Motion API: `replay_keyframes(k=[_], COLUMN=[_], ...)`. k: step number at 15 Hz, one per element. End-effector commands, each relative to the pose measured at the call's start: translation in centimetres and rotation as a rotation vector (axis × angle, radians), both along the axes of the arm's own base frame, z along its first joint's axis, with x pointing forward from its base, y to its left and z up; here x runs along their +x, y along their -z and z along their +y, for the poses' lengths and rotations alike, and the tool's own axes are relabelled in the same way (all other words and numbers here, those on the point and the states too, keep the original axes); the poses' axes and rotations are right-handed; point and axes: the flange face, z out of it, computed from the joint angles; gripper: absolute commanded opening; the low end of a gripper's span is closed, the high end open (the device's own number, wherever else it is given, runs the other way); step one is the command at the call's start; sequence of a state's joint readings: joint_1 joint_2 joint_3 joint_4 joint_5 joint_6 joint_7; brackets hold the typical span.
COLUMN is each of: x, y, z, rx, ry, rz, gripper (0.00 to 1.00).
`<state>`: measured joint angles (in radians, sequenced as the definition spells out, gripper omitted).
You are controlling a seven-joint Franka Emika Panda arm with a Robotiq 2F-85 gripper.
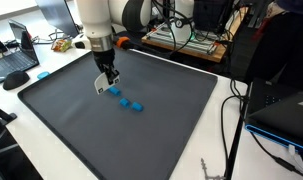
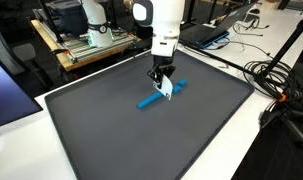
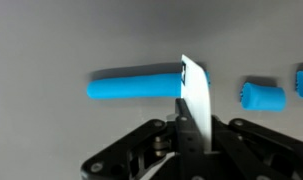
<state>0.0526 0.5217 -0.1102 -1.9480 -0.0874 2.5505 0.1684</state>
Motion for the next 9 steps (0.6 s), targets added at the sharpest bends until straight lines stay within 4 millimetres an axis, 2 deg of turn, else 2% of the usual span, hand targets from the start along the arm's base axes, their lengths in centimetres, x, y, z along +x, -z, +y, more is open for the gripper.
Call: replay_keyframes(k=[1, 9], x=[-0.8, -0.7], y=[0.7, 2.1], z=[-0.7, -1.6], rx=[-0.006, -0.013], ry=[-0.012, -0.005], rz=[0.028, 0.045], gripper=[0.01, 0.01])
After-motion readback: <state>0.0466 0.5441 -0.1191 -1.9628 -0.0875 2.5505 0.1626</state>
